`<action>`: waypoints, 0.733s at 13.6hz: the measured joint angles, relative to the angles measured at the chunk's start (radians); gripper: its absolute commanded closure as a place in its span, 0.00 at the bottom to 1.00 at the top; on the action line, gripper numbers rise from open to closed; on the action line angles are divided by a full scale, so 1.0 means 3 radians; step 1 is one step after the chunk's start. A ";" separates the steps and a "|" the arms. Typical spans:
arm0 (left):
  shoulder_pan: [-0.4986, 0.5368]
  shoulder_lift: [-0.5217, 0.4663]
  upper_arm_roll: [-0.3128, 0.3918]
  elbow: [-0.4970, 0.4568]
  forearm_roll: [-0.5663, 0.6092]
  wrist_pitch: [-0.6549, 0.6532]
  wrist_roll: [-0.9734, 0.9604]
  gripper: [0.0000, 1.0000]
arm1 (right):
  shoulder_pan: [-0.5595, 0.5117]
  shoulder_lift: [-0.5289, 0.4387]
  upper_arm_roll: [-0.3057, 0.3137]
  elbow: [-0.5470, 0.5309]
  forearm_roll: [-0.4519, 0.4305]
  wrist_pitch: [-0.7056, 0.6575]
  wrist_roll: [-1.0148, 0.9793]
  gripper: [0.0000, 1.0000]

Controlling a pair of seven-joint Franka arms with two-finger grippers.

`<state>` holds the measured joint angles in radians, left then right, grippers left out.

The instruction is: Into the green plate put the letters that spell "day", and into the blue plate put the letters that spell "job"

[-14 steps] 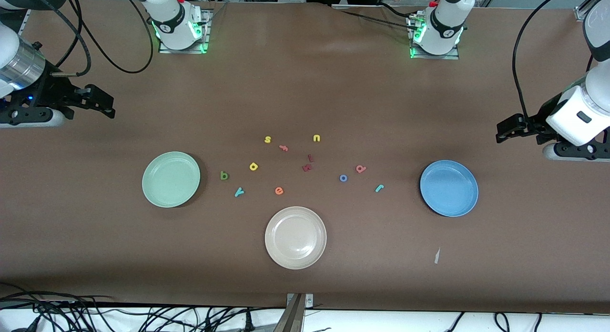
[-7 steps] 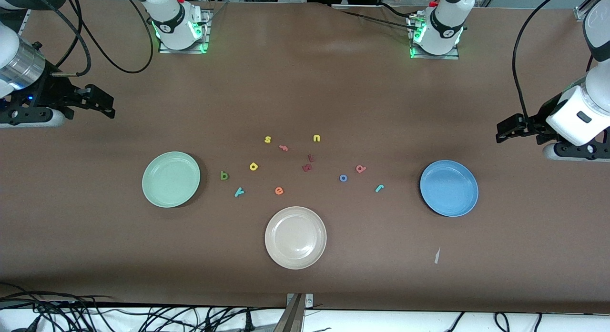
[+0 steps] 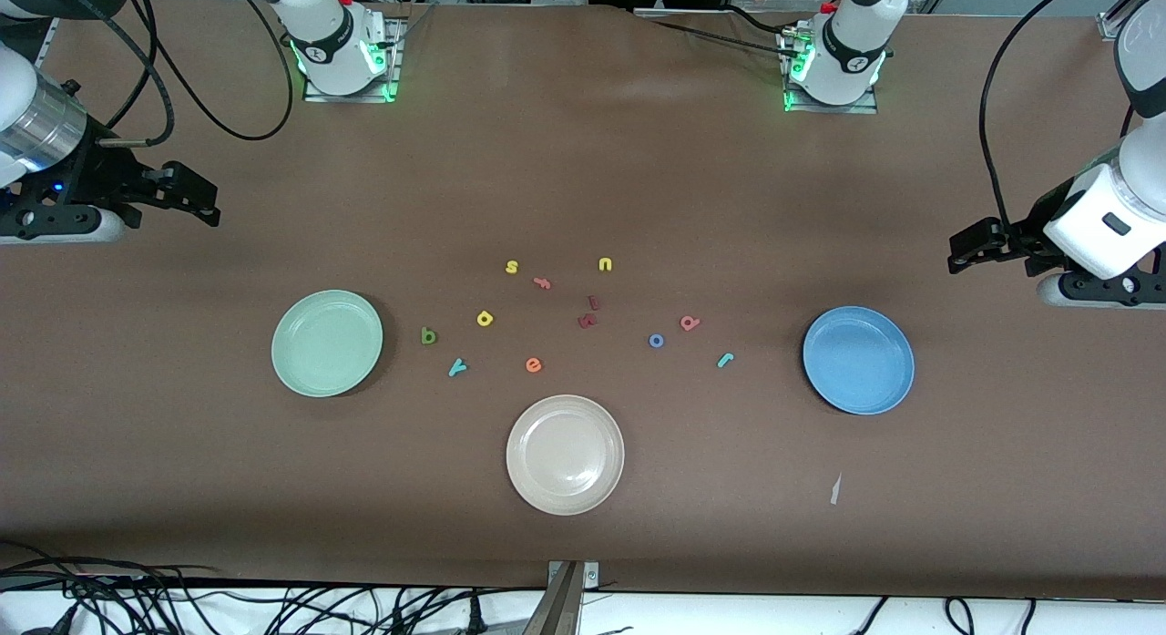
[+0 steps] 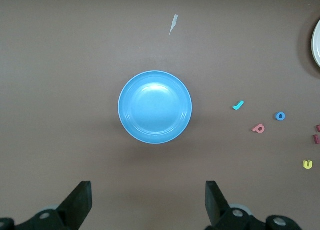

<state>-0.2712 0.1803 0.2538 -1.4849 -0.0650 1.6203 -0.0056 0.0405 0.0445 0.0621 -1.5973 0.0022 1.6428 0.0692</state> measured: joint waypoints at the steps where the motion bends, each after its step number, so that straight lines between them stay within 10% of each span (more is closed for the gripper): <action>1: 0.0000 0.0000 0.0000 0.0000 0.0000 0.0000 0.0000 0.00 | 0.0000 0.0000 0.0000 0.0000 0.0000 0.0000 0.0000 0.00; 10: -0.0011 0.0050 -0.0157 -0.0001 -0.0003 -0.0023 0.0095 0.00 | 0.0000 0.0000 0.0000 0.0000 0.0000 0.0000 0.0000 0.00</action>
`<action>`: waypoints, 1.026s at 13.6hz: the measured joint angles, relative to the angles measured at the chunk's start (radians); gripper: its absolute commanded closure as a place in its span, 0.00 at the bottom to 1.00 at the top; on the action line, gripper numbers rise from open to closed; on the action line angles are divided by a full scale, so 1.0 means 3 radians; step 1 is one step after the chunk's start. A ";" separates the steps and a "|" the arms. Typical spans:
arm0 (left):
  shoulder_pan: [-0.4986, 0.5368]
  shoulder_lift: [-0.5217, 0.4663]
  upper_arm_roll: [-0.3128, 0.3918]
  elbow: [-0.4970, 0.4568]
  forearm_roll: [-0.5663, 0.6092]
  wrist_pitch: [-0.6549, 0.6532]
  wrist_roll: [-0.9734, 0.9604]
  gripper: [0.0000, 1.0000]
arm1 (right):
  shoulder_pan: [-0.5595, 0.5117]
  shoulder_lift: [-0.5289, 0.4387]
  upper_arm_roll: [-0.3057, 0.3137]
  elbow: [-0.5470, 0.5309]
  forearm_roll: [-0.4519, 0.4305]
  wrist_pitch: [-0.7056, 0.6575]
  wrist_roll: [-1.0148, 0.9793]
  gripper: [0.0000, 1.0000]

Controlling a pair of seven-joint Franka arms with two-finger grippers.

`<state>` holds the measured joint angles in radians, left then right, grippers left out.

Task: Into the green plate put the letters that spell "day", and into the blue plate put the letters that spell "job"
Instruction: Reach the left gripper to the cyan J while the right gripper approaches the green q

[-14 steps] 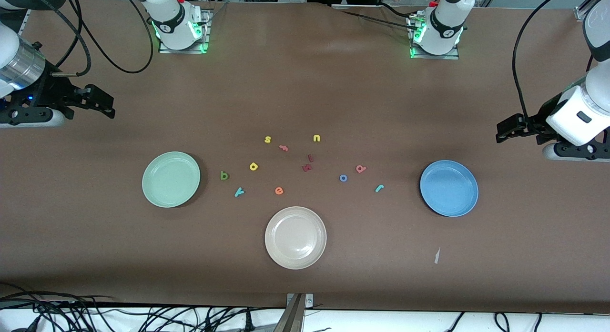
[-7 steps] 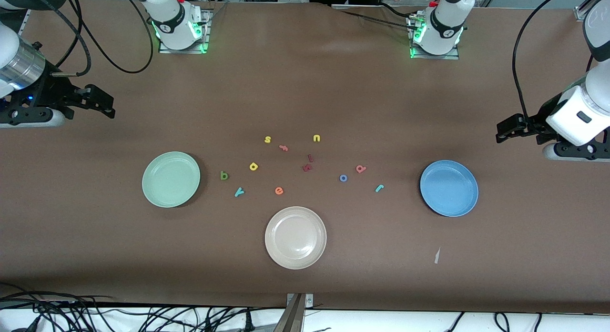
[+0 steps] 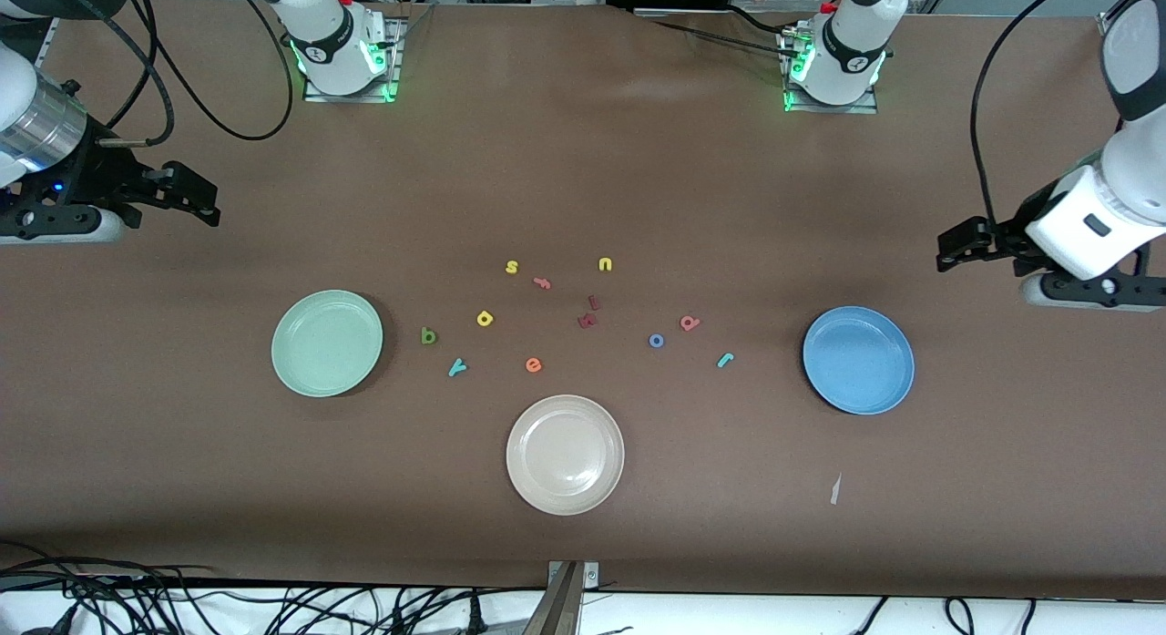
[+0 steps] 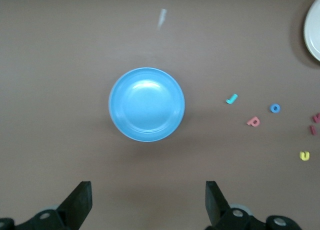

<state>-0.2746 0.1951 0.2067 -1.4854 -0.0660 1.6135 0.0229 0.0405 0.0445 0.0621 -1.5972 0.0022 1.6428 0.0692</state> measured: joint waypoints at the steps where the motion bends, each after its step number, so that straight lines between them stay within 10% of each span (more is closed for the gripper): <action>1: -0.0006 0.0038 -0.0091 0.0000 0.0000 0.0005 0.0079 0.00 | 0.0000 0.0000 0.0000 0.0000 0.0000 0.0000 0.0000 0.00; 14: -0.0198 0.1554 -0.0700 -0.0005 -0.0120 0.1700 0.1227 0.00 | 0.0005 0.0029 0.0018 0.0001 0.0000 0.0048 0.0000 0.00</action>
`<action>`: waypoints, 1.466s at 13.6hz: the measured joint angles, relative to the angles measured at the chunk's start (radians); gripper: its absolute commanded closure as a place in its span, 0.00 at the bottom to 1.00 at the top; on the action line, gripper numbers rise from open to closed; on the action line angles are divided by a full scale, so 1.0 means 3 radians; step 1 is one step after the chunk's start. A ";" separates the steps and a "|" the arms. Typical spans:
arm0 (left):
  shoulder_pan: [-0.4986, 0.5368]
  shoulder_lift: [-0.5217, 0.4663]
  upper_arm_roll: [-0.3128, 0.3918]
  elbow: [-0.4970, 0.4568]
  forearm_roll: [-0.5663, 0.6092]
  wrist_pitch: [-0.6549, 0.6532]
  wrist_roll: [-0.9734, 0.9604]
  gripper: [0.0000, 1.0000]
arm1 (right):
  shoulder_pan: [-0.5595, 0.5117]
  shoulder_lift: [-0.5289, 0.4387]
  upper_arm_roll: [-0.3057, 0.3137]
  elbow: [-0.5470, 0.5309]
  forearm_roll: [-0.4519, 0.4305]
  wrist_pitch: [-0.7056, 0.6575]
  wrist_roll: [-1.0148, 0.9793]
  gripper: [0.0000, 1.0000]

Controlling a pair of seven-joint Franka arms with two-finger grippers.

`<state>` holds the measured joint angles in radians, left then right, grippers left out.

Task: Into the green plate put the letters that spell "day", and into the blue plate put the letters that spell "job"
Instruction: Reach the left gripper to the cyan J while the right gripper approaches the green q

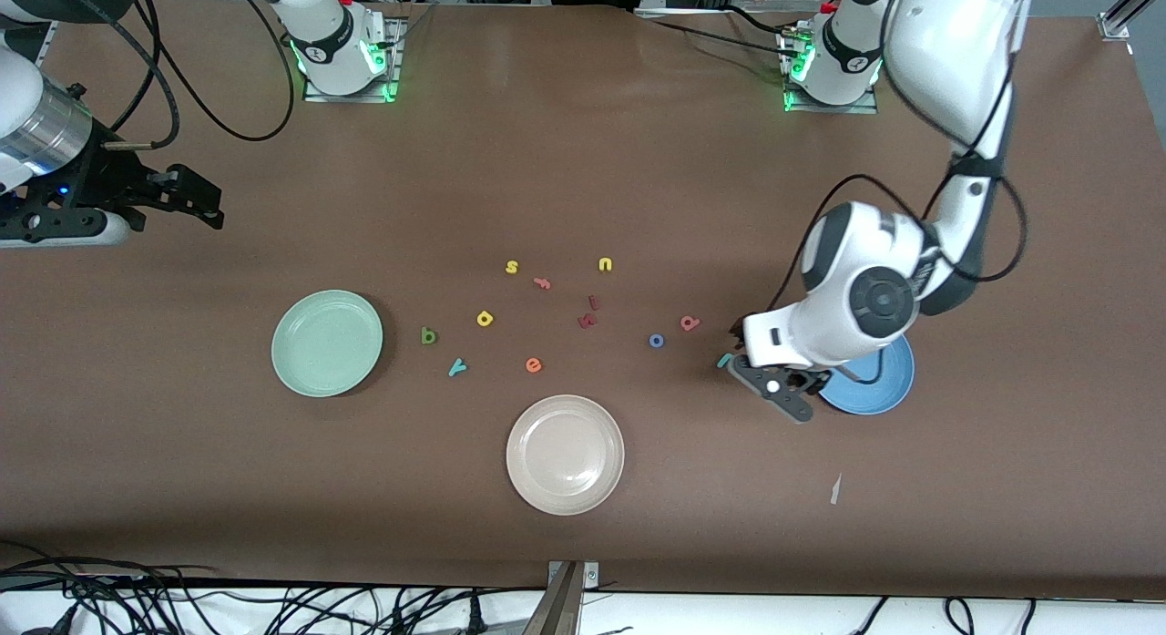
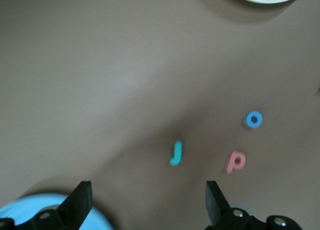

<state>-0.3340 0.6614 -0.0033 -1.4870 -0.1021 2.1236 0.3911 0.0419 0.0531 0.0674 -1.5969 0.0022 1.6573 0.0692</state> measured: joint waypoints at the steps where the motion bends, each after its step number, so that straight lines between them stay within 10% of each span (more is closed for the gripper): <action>1: -0.0050 0.0100 -0.0007 0.0000 0.0000 0.0094 0.0000 0.00 | 0.0000 0.0009 0.0003 0.0000 0.0000 0.0014 0.0000 0.00; 20: -0.0037 0.0516 0.0022 -0.0120 0.0002 0.0464 0.0287 0.12 | 0.0043 0.0466 0.0479 -0.1231 0.0000 0.2012 0.0041 0.00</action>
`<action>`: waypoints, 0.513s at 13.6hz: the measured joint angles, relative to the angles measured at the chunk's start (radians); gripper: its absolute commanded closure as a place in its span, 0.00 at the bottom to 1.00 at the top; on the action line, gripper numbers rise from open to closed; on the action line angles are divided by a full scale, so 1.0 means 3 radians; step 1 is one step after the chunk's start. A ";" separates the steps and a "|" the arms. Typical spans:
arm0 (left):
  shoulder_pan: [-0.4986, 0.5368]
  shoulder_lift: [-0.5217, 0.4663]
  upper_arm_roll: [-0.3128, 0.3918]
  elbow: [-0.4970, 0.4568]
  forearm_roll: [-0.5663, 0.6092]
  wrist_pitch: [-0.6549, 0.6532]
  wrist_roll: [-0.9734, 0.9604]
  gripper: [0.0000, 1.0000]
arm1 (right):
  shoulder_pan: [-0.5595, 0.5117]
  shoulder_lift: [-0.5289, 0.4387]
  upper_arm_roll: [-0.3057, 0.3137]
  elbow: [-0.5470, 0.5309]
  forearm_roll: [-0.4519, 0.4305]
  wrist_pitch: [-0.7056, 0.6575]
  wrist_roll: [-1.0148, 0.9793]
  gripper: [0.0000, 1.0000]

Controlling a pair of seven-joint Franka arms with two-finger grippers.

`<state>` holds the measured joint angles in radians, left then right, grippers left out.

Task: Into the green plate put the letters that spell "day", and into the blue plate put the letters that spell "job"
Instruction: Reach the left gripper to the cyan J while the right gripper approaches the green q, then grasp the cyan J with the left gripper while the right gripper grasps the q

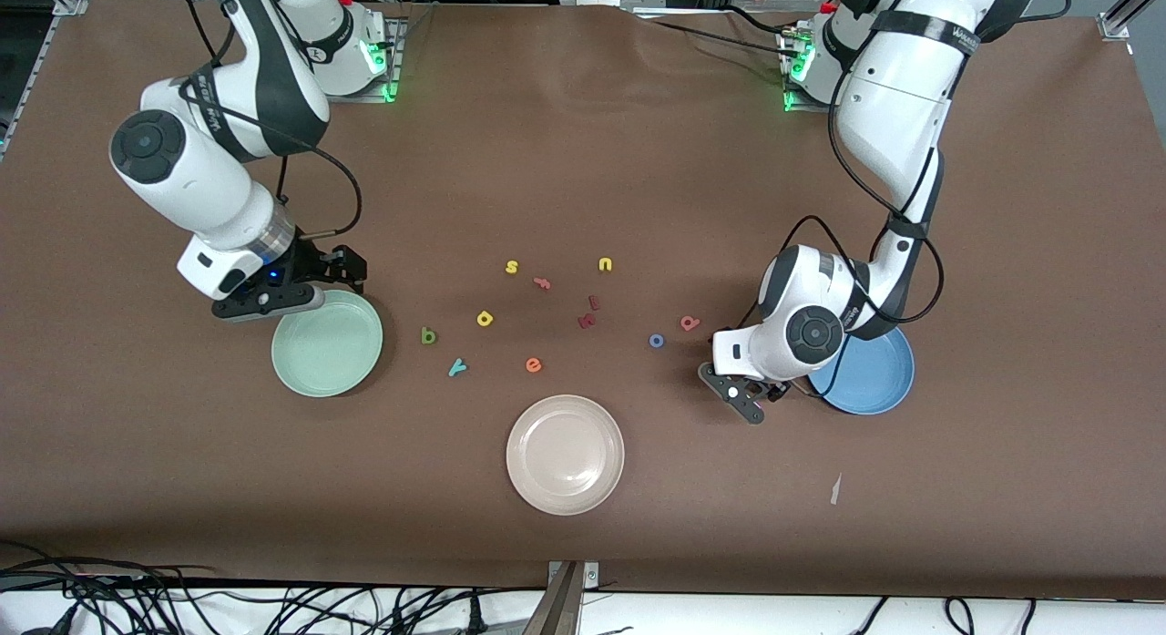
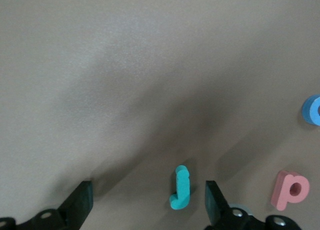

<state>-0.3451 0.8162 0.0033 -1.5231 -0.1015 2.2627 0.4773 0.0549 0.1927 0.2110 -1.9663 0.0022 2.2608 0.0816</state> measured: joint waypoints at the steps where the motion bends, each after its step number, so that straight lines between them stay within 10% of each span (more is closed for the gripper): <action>1: -0.0007 0.0000 -0.0004 -0.0007 0.0000 0.0000 -0.0001 0.19 | 0.0001 0.0070 0.0034 -0.0015 0.0000 0.0112 0.0000 0.00; 7: -0.0017 -0.0017 -0.0008 -0.0012 0.0000 0.0014 -0.0001 0.63 | 0.0004 0.0625 0.0134 -0.0116 -0.0088 0.0821 0.0000 0.00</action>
<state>-0.3503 0.8111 0.0010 -1.5265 -0.1015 2.2669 0.4768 0.0560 0.3801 0.2512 -2.0011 -0.0241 2.5071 0.0816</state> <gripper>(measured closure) 0.542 0.000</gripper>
